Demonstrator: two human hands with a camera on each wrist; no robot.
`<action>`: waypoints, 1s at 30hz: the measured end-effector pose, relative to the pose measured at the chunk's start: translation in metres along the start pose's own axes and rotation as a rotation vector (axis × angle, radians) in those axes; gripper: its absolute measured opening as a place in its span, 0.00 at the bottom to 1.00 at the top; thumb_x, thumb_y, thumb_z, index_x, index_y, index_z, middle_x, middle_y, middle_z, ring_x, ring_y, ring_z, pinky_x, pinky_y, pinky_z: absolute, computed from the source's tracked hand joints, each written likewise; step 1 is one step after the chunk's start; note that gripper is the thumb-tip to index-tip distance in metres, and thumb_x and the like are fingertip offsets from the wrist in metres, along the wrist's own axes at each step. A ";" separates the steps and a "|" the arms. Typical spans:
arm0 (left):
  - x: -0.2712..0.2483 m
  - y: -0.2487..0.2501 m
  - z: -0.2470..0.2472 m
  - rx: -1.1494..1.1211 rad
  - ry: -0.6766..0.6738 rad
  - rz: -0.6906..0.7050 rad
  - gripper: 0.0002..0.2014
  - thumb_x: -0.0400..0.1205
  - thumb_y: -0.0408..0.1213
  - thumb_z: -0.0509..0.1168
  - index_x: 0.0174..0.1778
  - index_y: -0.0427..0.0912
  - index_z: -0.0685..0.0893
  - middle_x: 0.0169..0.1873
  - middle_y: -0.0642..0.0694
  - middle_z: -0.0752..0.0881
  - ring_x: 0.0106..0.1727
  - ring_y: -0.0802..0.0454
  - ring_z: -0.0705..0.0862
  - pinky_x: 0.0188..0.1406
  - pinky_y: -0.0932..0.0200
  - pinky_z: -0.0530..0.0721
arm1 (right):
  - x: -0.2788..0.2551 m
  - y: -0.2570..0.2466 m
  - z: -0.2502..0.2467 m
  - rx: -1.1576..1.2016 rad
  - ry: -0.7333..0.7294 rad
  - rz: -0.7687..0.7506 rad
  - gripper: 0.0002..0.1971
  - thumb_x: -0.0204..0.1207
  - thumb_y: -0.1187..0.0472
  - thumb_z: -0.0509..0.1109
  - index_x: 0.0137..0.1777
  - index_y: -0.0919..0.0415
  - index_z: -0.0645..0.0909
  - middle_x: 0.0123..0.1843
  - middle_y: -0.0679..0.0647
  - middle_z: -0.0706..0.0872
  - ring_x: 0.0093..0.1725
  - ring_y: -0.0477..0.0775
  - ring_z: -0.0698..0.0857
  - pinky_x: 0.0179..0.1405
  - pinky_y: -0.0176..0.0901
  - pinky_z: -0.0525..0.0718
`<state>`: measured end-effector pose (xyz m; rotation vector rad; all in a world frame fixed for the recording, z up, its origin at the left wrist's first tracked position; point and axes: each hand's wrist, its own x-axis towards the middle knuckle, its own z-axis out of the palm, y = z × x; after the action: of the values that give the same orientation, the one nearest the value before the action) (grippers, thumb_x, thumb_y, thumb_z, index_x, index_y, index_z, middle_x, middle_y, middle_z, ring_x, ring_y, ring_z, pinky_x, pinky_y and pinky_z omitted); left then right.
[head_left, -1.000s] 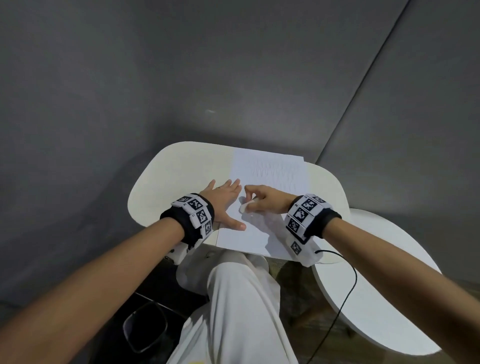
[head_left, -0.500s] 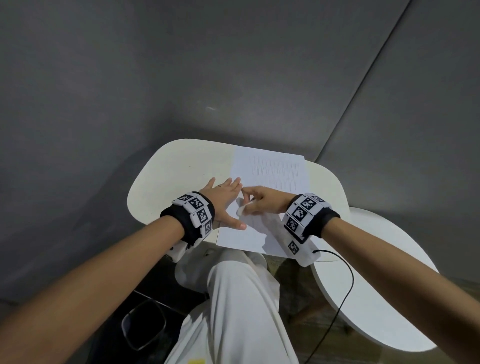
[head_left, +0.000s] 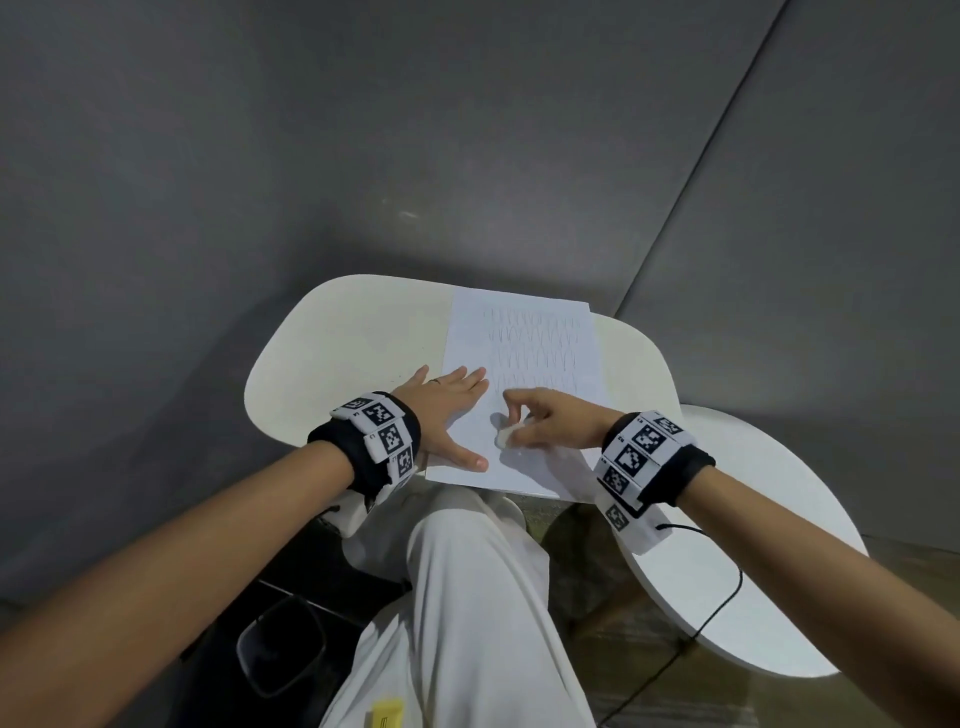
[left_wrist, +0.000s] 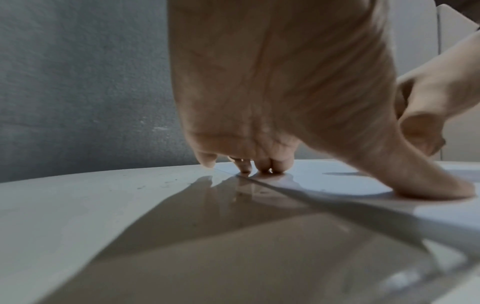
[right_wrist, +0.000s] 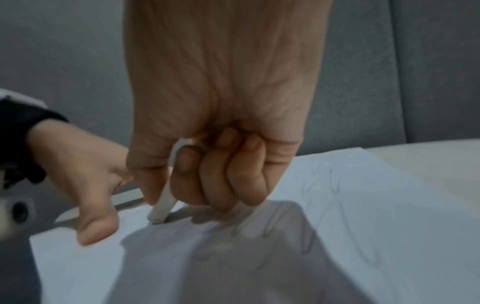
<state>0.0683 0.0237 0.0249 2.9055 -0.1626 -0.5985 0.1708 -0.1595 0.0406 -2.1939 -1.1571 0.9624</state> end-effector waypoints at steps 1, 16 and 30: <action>0.000 0.001 0.001 -0.004 -0.001 -0.006 0.58 0.72 0.73 0.61 0.85 0.44 0.37 0.84 0.51 0.34 0.84 0.54 0.36 0.81 0.36 0.37 | -0.001 -0.001 0.000 -0.017 -0.038 -0.001 0.10 0.76 0.61 0.70 0.41 0.59 0.69 0.34 0.58 0.80 0.28 0.49 0.73 0.33 0.37 0.73; -0.002 0.002 0.002 -0.026 -0.010 -0.010 0.58 0.71 0.74 0.62 0.85 0.49 0.37 0.83 0.54 0.33 0.84 0.54 0.35 0.80 0.35 0.35 | -0.015 0.009 0.006 0.010 -0.039 -0.062 0.13 0.73 0.62 0.71 0.36 0.55 0.68 0.29 0.62 0.71 0.25 0.48 0.65 0.25 0.35 0.64; -0.004 0.006 0.003 -0.031 -0.001 -0.014 0.60 0.69 0.74 0.64 0.85 0.50 0.36 0.83 0.56 0.33 0.84 0.56 0.34 0.79 0.36 0.33 | -0.011 -0.001 0.011 -0.025 0.118 -0.035 0.09 0.75 0.61 0.70 0.42 0.59 0.70 0.31 0.55 0.78 0.26 0.46 0.70 0.27 0.31 0.69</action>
<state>0.0629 0.0182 0.0252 2.8783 -0.1321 -0.5994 0.1580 -0.1675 0.0383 -2.2105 -1.1541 0.7972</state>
